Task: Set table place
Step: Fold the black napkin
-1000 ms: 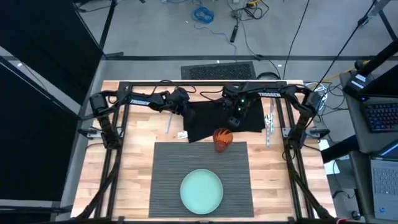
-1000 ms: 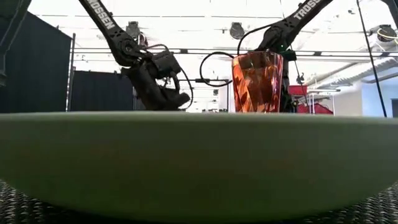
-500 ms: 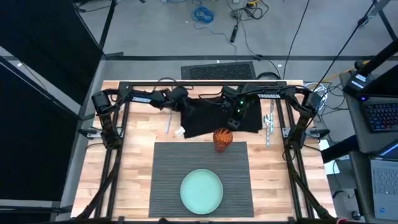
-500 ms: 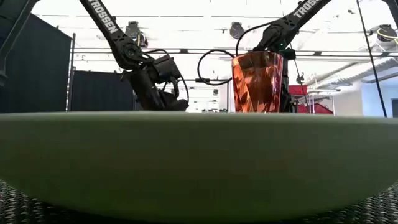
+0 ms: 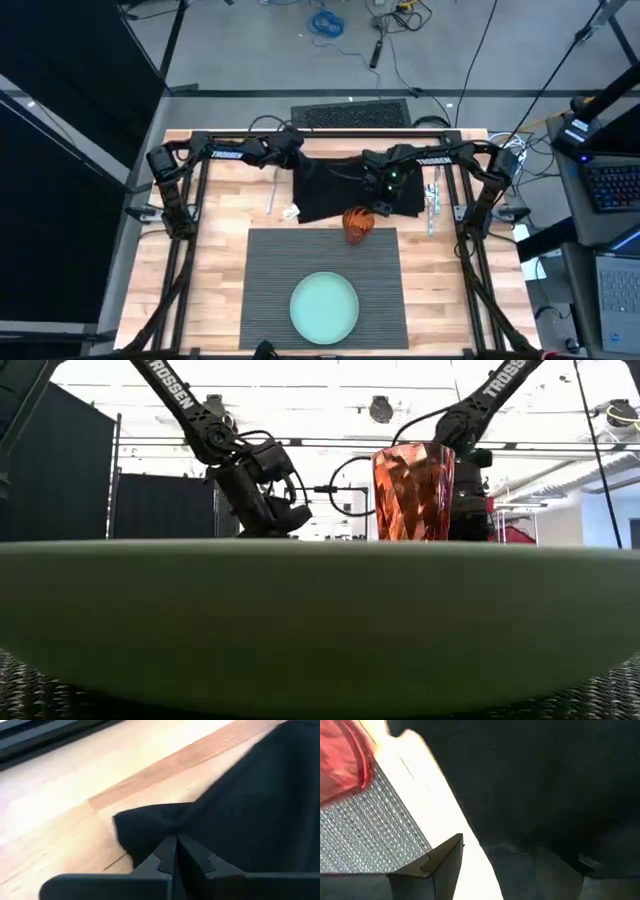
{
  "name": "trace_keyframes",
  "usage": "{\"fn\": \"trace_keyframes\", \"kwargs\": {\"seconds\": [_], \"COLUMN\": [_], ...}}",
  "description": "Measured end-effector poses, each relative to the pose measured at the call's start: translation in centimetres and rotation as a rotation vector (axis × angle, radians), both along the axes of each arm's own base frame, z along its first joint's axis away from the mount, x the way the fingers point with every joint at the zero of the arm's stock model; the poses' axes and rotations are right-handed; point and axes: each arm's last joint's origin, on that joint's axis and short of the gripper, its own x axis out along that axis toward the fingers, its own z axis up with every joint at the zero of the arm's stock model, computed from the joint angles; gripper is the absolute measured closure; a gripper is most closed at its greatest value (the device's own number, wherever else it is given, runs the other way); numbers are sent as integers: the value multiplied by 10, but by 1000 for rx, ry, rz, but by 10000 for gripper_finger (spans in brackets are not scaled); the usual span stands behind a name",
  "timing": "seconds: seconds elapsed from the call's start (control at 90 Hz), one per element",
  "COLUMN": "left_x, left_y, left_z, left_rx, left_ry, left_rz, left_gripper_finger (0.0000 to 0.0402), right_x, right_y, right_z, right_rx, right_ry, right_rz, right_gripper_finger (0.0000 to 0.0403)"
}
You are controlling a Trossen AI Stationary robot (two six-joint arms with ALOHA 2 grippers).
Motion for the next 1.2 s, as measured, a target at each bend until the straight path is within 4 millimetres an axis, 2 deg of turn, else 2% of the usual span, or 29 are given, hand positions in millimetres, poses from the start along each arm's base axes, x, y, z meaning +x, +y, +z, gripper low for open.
{"fn": "trace_keyframes", "kwargs": {"seconds": [0.167,0.4,0.533,0.8,0.956,1.1,1.2], "left_x": [2,12,12,18,19,6,-5], "left_y": [-4,-29,-35,-38,-30,-5,8], "left_z": [0,-2,-4,1,15,6,0], "left_rx": [-17,-44,63,243,194,-26,-115], "left_ry": [-12,26,134,239,246,218,210], "left_rz": [-38,-190,-177,-220,-197,-139,-108], "left_gripper_finger": [402,402,402,402,402,402,402], "right_x": [1,8,9,10,10,11,12], "right_y": [3,1,1,1,1,2,3], "right_z": [-1,4,4,4,4,4,4], "right_rx": [-7,-3,-4,-3,0,8,7], "right_ry": [4,-33,-41,-43,-46,-55,-58], "right_rz": [-18,-23,-23,-19,-17,-14,-8], "right_gripper_finger": [188,188,188,188,188,188,188]}}
